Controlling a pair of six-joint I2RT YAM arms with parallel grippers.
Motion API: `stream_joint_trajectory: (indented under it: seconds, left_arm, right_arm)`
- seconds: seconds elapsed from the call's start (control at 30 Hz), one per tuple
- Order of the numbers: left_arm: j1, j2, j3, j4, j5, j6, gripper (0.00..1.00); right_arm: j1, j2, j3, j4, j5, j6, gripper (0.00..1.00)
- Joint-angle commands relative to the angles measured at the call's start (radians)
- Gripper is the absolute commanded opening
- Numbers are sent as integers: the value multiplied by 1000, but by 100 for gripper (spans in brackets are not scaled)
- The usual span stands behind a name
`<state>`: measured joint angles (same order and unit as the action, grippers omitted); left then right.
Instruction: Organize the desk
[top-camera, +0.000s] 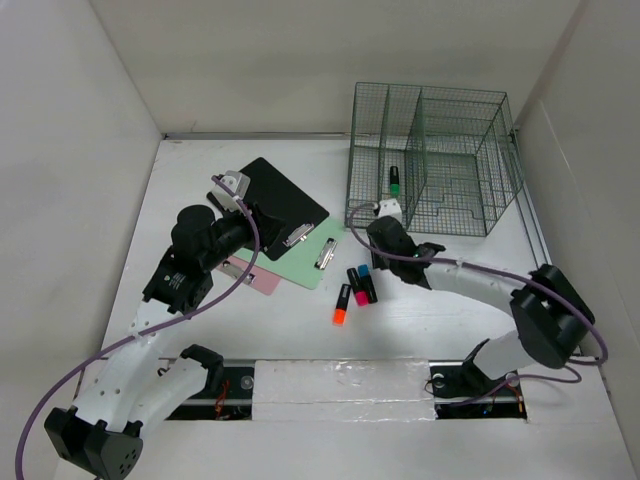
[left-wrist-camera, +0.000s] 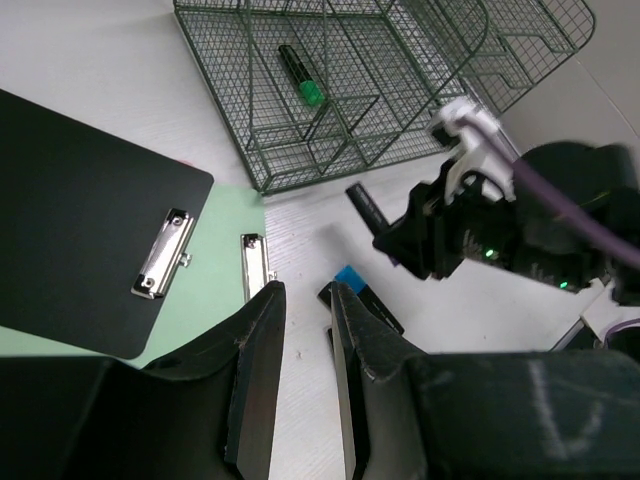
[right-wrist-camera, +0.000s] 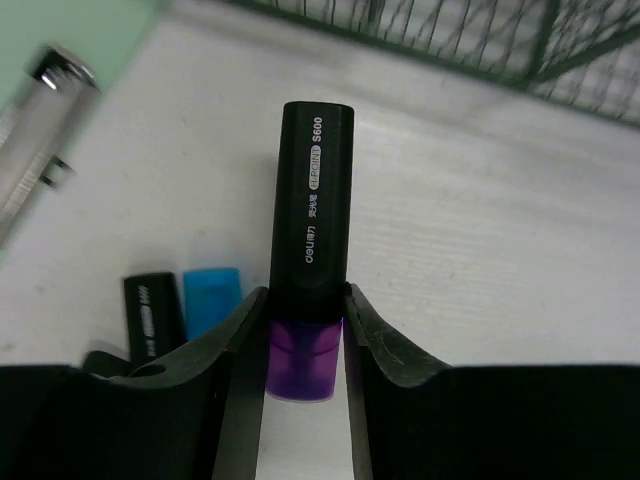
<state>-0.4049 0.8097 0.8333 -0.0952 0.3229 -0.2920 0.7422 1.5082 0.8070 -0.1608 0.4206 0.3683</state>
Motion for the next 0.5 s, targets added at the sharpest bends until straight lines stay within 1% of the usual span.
stream_joint_trajectory:
  seconds: [0.0, 0.07, 0.13, 0.17, 0.2, 0.27, 0.3, 0.33, 0.47]
  left_arm:
    - [-3, -4, 27, 38, 19, 11, 22]
    - [-3, -4, 27, 38, 31, 11, 22]
    - [-3, -9, 26, 43, 30, 11, 22]
    - [-3, -9, 27, 43, 25, 11, 22]
    - [-3, -7, 27, 37, 24, 11, 22]
    - [-3, -15, 27, 35, 27, 11, 22]
    - [-3, -20, 26, 40, 30, 13, 22]
    - [-3, -24, 24, 41, 25, 11, 22]
    - [-3, -20, 24, 37, 25, 11, 22]
  right_arm:
    - [9, -129, 141, 14, 98, -74, 19]
    - [-33, -138, 208, 65, 119, -127, 19]
    - [-75, -109, 279, 73, 124, -155, 19]
    - [-98, -91, 355, 87, 121, -179, 19]
    - [-140, -51, 389, 95, 115, -196, 20]
    - [-181, -4, 467, 115, 100, -238, 20]
    - [-211, 24, 542, 118, 107, -252, 20]
    - [-228, 79, 582, 118, 109, -262, 20]
    - [-299, 208, 763, 93, 95, -327, 20]
